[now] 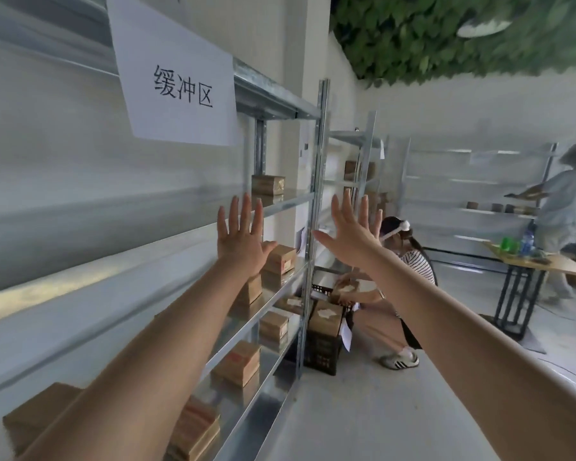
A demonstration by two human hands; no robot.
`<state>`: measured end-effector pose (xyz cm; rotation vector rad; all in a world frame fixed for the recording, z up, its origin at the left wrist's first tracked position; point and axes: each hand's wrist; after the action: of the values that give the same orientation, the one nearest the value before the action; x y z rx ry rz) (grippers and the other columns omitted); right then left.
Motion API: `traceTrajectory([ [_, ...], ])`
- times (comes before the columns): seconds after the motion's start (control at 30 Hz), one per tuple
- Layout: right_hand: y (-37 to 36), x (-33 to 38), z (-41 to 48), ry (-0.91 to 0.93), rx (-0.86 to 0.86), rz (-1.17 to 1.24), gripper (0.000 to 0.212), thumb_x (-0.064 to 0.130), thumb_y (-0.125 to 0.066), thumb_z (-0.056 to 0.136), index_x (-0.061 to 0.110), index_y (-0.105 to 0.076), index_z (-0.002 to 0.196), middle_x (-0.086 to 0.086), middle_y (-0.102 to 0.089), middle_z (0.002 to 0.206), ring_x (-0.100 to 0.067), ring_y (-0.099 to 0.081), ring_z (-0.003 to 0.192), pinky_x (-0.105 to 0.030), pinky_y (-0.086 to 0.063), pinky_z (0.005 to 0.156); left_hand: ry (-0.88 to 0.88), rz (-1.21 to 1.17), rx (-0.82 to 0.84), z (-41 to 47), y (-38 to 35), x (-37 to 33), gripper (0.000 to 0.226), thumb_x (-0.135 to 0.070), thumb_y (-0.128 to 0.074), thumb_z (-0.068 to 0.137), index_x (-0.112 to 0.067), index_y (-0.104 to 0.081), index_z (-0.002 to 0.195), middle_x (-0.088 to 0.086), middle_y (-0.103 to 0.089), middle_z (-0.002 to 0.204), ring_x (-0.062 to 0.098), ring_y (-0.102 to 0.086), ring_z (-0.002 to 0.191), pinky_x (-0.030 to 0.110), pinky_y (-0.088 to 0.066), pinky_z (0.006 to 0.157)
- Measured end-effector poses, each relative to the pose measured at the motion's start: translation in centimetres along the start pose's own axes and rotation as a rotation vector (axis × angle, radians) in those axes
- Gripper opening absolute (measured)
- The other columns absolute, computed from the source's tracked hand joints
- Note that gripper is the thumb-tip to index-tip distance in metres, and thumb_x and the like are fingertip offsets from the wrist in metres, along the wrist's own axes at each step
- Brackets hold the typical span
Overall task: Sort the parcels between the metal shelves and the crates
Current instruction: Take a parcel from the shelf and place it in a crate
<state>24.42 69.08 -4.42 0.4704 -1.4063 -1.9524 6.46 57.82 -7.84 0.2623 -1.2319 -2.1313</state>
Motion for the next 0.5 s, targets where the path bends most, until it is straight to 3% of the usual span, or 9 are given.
traceTrajectory([
  [0.2,-2.1,-2.8,13.2,0.072,-0.035,-0.011,0.087,0.069,-0.025,0.097,0.027,0.025,0.154,0.002,0.037,0.158,-0.033,0.034,0.144,-0.059,0.021,0.113,0.025,-0.017,-0.067,12.8,-4.8,-1.4,0.089,-0.069,-0.017,0.095,-0.016,0.026,0.152,0.012,0.033,0.158,0.033,0.026,0.147,0.05,0.017,0.115],
  [0.5,-6.4,-9.3,29.9,0.104,-0.032,0.054,0.086,0.068,-0.024,0.098,0.026,0.025,0.154,0.002,0.038,0.157,-0.033,0.038,0.142,-0.058,0.022,0.114,0.06,-0.02,0.037,29.8,-11.0,-6.7,0.09,-0.071,-0.013,0.094,-0.014,0.03,0.15,0.014,0.038,0.155,0.033,0.031,0.144,0.05,0.017,0.116],
])
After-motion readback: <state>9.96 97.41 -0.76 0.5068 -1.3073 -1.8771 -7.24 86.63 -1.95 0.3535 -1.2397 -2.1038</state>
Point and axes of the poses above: each hand's wrist, its own z-axis towards the middle knuckle, its own y-axis out of the back of the hand, x = y × z
